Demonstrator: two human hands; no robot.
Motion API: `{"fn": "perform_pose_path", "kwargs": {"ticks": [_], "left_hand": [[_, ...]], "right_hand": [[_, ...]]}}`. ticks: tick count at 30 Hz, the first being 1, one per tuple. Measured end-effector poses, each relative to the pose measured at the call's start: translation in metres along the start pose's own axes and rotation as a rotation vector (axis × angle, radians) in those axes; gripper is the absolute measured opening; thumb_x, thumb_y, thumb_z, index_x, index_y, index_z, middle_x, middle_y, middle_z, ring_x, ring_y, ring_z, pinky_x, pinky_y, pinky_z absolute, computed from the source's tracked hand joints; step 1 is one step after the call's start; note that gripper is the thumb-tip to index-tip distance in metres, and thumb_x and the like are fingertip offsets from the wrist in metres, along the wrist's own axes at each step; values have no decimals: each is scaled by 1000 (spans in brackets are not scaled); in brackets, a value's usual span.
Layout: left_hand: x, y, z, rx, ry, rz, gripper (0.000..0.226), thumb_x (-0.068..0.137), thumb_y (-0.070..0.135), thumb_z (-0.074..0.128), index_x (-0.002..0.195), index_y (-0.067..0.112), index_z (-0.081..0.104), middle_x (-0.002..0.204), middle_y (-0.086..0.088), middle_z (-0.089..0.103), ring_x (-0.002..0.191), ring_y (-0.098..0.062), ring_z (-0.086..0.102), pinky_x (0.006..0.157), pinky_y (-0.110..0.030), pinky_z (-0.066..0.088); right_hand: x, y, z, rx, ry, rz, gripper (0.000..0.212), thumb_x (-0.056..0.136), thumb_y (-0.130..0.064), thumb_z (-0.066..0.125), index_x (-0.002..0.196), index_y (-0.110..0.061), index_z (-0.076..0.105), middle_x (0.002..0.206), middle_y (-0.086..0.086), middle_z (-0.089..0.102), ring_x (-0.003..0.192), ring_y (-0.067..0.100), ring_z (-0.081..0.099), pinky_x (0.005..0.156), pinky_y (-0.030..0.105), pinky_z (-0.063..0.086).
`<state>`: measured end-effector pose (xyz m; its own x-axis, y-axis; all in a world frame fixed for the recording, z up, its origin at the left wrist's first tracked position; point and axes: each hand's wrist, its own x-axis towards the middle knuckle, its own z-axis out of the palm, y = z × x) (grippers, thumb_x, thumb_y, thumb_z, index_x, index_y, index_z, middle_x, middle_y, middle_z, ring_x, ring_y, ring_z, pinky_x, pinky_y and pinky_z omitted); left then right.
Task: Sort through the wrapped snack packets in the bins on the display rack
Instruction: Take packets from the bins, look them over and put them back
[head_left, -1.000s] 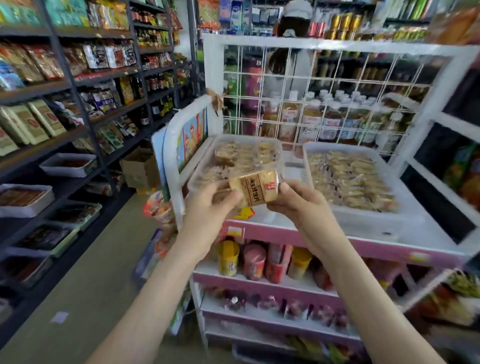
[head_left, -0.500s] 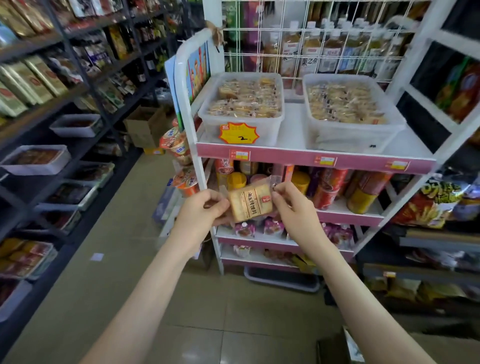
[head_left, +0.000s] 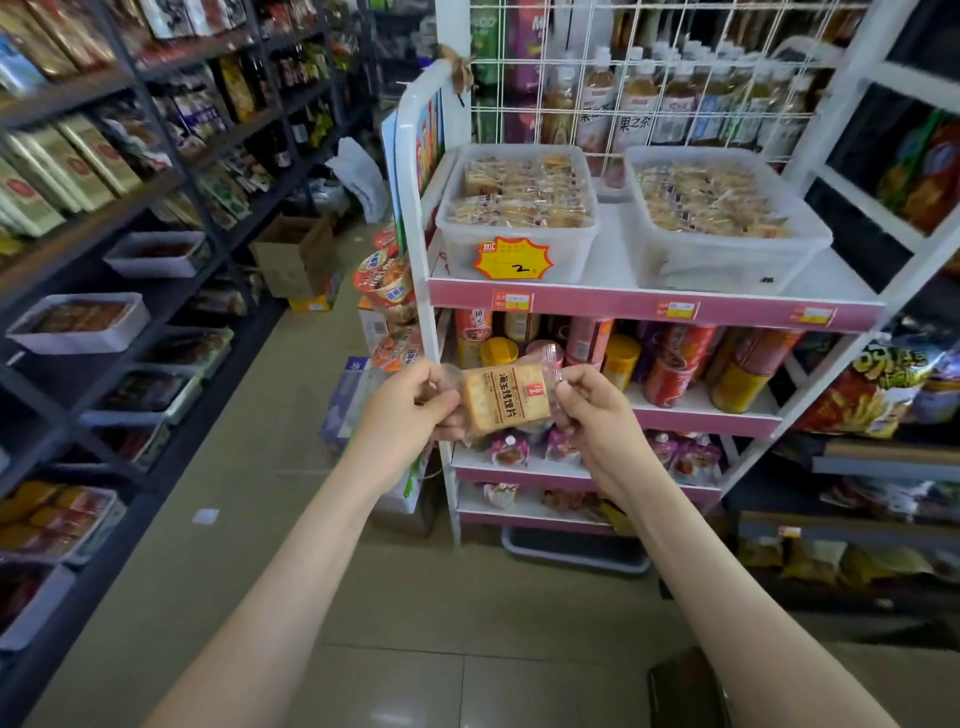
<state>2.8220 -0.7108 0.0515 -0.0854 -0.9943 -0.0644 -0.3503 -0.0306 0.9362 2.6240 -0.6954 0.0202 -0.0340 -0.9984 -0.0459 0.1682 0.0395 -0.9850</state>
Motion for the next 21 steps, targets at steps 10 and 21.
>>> {"fn": "perform_pose_path", "kwargs": {"ticks": [10,21], "left_hand": [[-10,15,32,-209,-143,-15,64,78,66,62,133,36,48,128,12,60,116,-9,58,103,-41,46],[-7,9,31,-587,-16,70,50,80,20,77,123,18,51,116,-9,67,110,-26,65,96,-46,51]], "right_hand": [[-8,-25,26,-448,47,-335,18,97,0,43,87,-12,52,78,1,54,64,6,46,60,11,40],[-16,-37,46,-492,-137,-571,49,81,16,41,96,-29,54,92,-13,59,75,-3,57,65,9,42]]}}
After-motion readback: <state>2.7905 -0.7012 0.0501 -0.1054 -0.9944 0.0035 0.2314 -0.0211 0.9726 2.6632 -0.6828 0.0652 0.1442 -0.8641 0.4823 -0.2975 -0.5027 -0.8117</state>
